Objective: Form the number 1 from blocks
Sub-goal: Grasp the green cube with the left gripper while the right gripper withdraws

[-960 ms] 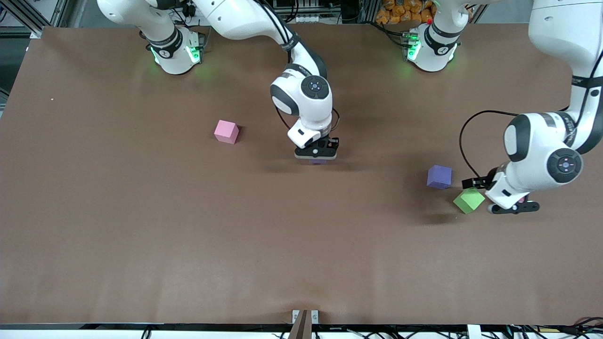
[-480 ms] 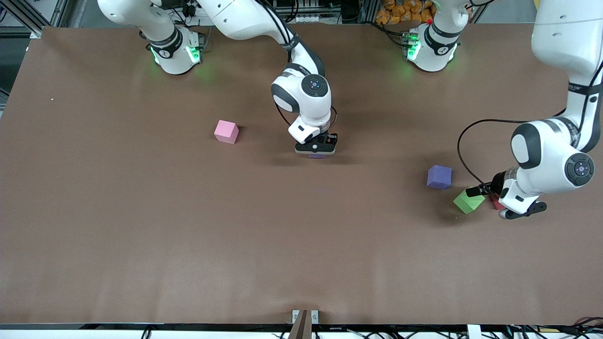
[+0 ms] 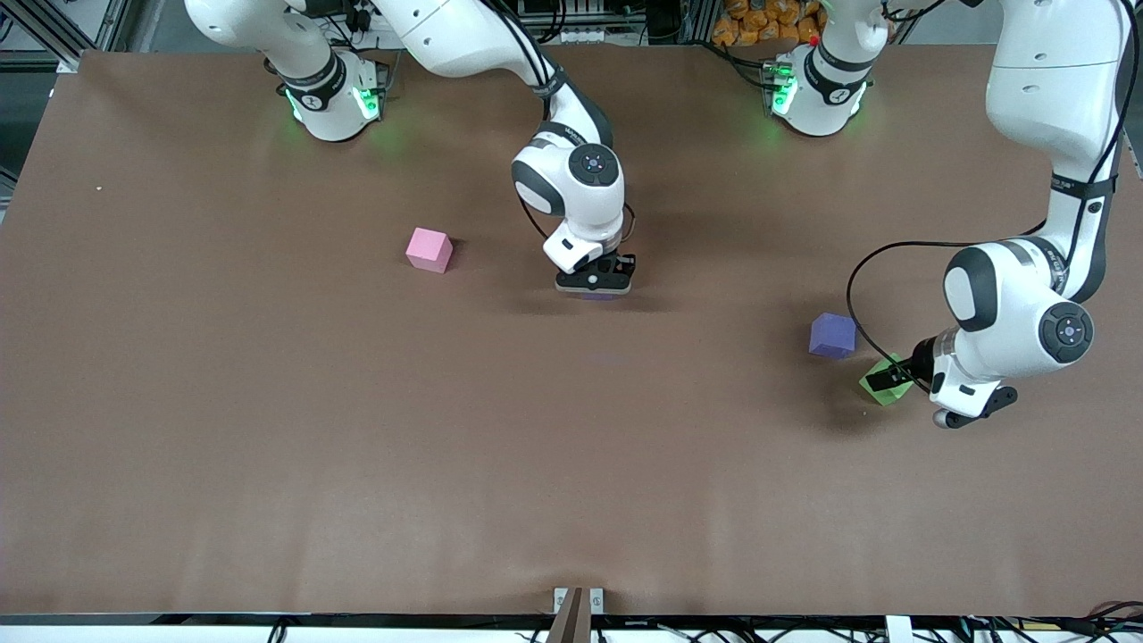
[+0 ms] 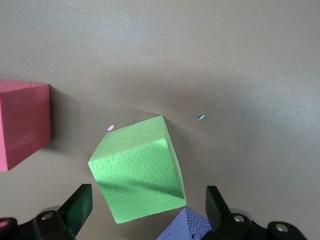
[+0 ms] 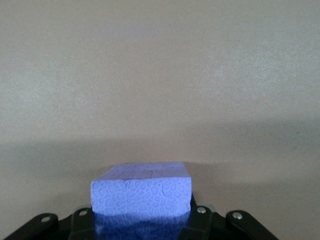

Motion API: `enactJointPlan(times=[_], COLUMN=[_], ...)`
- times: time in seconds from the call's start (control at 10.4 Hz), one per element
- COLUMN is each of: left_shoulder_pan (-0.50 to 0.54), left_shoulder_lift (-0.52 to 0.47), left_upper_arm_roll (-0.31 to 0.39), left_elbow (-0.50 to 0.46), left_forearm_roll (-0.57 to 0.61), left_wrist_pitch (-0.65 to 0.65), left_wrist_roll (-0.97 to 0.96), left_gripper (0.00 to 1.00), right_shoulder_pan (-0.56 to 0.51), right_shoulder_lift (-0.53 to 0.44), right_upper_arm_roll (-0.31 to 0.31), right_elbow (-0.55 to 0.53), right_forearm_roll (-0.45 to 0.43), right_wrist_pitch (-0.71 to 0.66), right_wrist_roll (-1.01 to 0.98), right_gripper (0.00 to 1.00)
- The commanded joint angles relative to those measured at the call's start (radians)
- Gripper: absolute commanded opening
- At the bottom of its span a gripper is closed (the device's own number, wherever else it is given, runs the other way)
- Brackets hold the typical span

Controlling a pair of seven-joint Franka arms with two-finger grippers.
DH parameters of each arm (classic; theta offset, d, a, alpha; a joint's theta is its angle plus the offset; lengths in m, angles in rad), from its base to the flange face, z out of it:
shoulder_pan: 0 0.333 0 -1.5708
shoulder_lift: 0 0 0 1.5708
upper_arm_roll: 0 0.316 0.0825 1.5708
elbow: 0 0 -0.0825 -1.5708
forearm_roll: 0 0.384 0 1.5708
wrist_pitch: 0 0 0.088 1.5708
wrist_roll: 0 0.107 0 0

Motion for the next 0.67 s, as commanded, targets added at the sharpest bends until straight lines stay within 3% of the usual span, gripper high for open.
enactJointPlan(times=[0.0, 0.1, 0.38, 0.58], left_shoulder_pan=[-0.011, -0.011, -0.011, -0.011], left_shoulder_lift=[0.035, 0.044, 0.06, 0.072], left_upper_arm_roll=[0.016, 0.018, 0.018, 0.019], left_elbow=[0.034, 0.037, 0.042, 0.042], left_forearm_roll=[-0.015, -0.013, -0.013, -0.012], left_wrist_pitch=[0.005, 0.005, 0.005, 0.014], left_wrist_roll=[-0.02, -0.02, -0.021, -0.009], left_gripper=[1.0, 1.0, 0.97, 0.71], right_shoulder_pan=[-0.002, 0.003, -0.034, -0.092], right_shoulder_lift=[-0.028, -0.031, -0.149, -0.267], right_upper_arm_roll=[0.003, 0.003, 0.005, 0.034], right_elbow=[-0.037, -0.04, -0.098, -0.176], right_forearm_roll=[-0.006, -0.006, -0.006, -0.006], right_wrist_pitch=[0.01, 0.008, -0.001, -0.004], right_wrist_roll=[0.018, 0.019, 0.016, 0.009], right_gripper=[0.64, 1.0, 1.0, 1.0])
